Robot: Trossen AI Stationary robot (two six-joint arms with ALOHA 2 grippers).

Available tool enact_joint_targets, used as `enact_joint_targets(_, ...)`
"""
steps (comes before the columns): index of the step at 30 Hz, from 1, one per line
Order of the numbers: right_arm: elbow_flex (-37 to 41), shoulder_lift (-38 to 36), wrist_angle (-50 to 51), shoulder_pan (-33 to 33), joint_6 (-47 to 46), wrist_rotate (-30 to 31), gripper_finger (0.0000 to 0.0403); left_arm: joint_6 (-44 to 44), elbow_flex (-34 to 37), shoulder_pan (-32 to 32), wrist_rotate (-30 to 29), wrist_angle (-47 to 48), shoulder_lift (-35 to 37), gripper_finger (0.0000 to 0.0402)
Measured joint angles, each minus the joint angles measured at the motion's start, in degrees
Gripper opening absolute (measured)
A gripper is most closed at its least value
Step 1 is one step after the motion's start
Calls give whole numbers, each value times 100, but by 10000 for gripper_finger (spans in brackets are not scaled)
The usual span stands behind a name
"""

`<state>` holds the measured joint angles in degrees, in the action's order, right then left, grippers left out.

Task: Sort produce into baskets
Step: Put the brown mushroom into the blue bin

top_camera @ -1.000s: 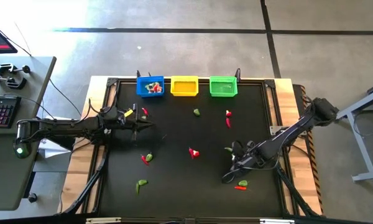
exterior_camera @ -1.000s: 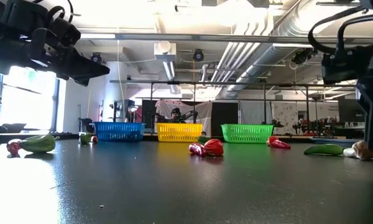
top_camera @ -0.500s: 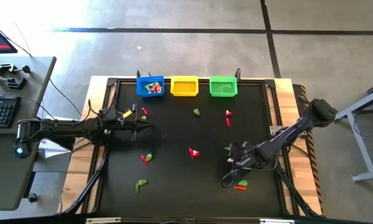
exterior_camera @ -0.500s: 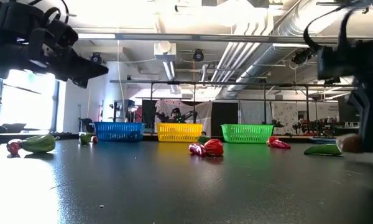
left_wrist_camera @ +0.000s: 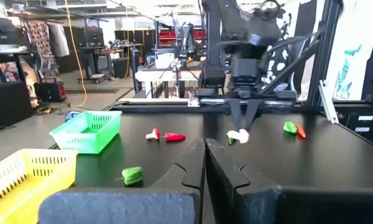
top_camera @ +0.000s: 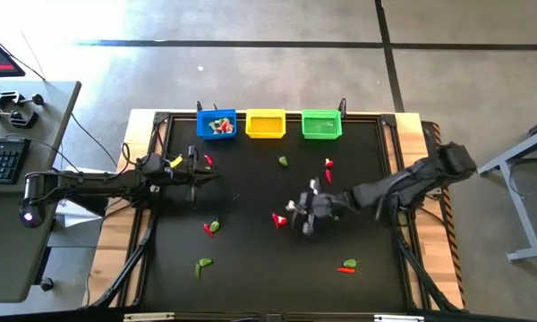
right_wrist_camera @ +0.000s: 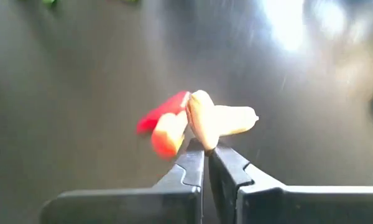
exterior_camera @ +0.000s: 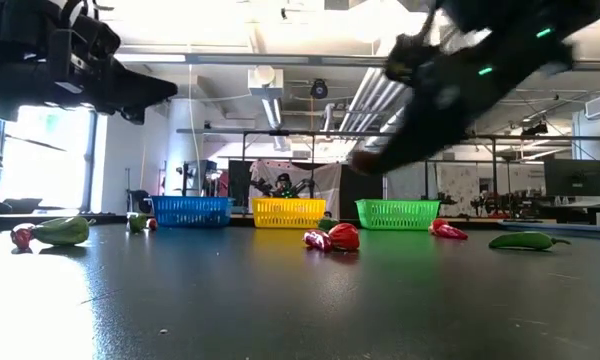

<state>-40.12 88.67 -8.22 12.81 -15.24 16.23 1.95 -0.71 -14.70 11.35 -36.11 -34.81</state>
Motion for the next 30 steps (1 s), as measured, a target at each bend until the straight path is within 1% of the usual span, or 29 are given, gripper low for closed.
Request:
enact_joint_targets(2, -15, 247, -569, -307, 482, -26, 1, 17, 0, -2, 0, -23, 0, 0)
enact_joint_targets(5, -305, 659, -982, -689, 1052, -28, 1, 11, 0, -4, -2, -182, 0, 0)
enact_joint_targets(8, -812, 1162, -1324, -1002, 1518, -57, 0, -16, 0, -4, -2, -417, 0, 0)
enact_joint_targets(12, -1656, 2017, -1631, -1410, 1829, -287, 0, 8, 0, -7, -9, -453, 0, 0)
enact_joint_targets(18, -3143, 3125, -1646, -1939, 1928, -291, 0, 13, 0, -9, -22, -453, 0, 0)
enact_joint_targets(23, -4213, 3716, -1634, -2293, 1784, -305, 0, 13, 0, -9, -22, -451, 0, 0)
enact_joint_targets(28, -5315, 4299, -1237, -2625, 1647, -335, 0, 16, 0, -9, -22, -451, 0, 0)
enact_joint_targets(30, -5721, 4600, -1007, -2739, 1525, -434, 0, -22, -2, -9, -22, -451, 0, 0)
